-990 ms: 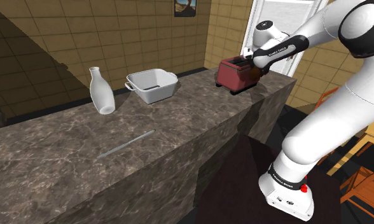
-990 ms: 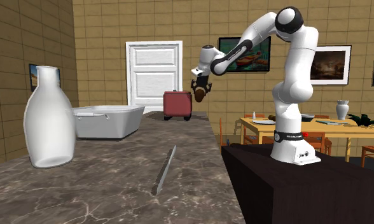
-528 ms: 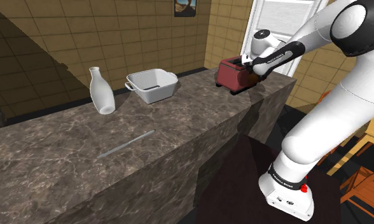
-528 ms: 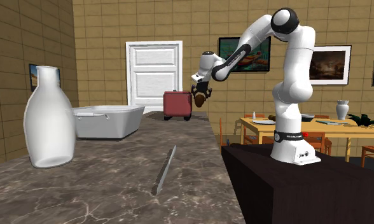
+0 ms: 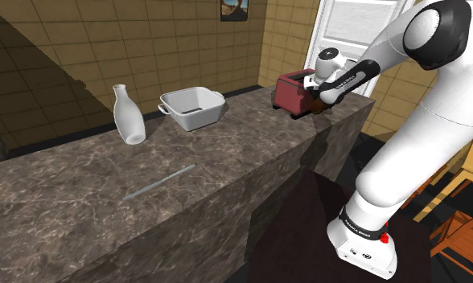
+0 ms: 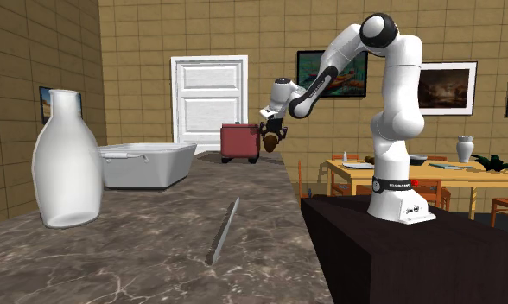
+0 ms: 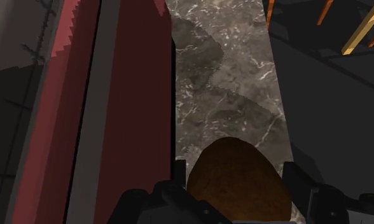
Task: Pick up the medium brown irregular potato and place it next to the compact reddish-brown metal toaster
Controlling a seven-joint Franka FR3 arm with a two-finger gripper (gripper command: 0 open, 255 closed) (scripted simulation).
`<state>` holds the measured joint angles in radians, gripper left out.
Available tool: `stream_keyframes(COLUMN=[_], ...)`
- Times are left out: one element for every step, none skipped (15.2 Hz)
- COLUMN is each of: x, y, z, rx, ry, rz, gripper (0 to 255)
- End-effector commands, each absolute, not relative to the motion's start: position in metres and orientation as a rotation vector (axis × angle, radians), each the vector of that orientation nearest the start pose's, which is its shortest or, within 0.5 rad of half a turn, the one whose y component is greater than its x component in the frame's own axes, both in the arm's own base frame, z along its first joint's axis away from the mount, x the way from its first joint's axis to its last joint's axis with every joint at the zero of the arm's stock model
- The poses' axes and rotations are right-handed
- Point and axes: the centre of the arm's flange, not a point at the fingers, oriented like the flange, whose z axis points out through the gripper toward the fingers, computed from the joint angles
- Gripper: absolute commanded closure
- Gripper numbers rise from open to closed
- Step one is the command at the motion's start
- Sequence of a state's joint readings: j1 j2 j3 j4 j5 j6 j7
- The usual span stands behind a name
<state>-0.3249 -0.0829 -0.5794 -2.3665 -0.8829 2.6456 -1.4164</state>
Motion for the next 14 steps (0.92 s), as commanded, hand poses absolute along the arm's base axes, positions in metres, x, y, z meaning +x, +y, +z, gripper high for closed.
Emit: stream_keyframes(x=[0.333, 0.333, 0.333, 0.333, 0.333, 0.333, 0.333, 0.333, 0.333, 0.333, 0.333, 0.333, 0.333, 0.333], y=[-0.389, -0.389, -0.389, -0.389, -0.389, -0.389, -0.389, -0.389, -0.389, -0.389, -0.389, -0.389, -0.389, -0.389], z=[0.368, 0.362, 0.357, 0.352, 0.347, 0.341, 0.336, 0.331, 0.325, 0.323, 0.323, 0.323, 0.323, 0.323], rx=[2.138, 2.138, 2.138, 2.138, 2.138, 2.138, 2.138, 2.138, 2.138, 2.138, 2.138, 2.138, 2.138, 2.138], ry=[1.502, 1.502, 1.502, 1.502, 1.502, 1.502, 1.502, 1.502, 1.502, 1.502, 1.502, 1.502, 1.502, 1.502], rz=[-0.442, -0.442, -0.442, -0.442, -0.442, -0.442, -0.442, -0.442, -0.442, -0.442, -0.442, -0.442, -0.442, -0.442], gripper=[255, 255, 255, 255, 255, 255, 255, 255, 255, 255, 255, 255, 255, 255])
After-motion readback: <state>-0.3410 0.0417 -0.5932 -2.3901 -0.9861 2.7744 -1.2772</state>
